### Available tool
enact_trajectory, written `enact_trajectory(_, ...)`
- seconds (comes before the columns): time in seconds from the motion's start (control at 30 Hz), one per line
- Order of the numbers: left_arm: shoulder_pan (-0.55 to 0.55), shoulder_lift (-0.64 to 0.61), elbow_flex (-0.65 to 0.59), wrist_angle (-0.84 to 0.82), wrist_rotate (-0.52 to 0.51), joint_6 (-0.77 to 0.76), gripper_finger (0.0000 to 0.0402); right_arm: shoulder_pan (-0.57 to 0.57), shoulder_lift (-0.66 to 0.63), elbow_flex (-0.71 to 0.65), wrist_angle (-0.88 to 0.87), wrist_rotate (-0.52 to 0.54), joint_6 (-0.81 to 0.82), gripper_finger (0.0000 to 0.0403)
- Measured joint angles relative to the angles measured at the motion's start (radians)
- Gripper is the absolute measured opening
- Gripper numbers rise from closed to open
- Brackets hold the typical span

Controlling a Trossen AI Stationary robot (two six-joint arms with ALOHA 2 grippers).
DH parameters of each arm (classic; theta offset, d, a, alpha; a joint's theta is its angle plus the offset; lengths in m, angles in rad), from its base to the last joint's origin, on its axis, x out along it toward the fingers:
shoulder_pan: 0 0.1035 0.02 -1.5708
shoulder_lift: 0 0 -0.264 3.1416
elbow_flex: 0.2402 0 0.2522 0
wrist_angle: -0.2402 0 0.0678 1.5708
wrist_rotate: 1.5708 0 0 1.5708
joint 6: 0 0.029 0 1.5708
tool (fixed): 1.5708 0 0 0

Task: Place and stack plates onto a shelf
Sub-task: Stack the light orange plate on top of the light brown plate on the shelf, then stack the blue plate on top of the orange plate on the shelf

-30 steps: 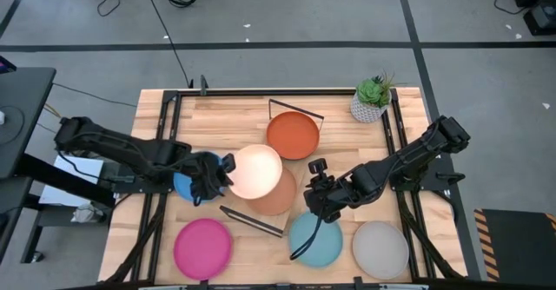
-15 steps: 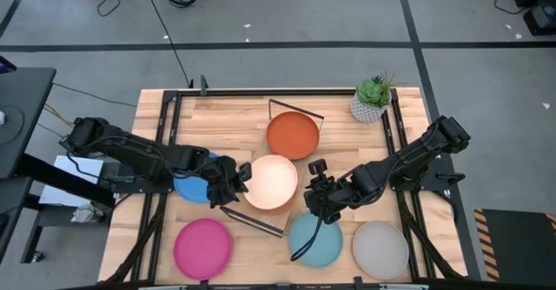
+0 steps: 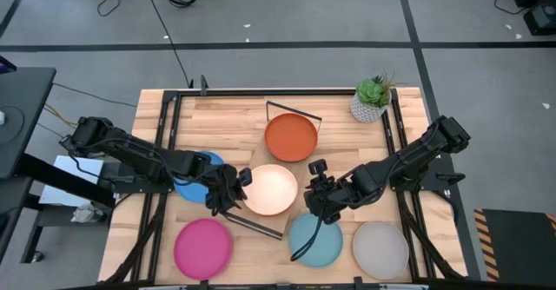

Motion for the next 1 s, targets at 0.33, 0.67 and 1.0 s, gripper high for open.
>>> enact_trajectory(0.33, 0.002, 0.0, 0.0, 0.001, -0.003, -0.04, 0.0054, 0.0, 0.0, 0.0, 0.0, 0.0, -0.005, 0.0092)
enact_trajectory(0.67, 0.002, -0.009, 0.0, 0.006, -0.014, -0.08, 0.0104, 0.0, 0.0, 0.0, 0.0, 0.0, -0.007, 0.0092)
enact_trajectory(1.0, 0.037, -0.126, -0.002, -0.037, -0.088, -0.162, 0.0107, 0.0, 0.0, -0.008, 0.0, -0.015, 0.001, 0.0092)
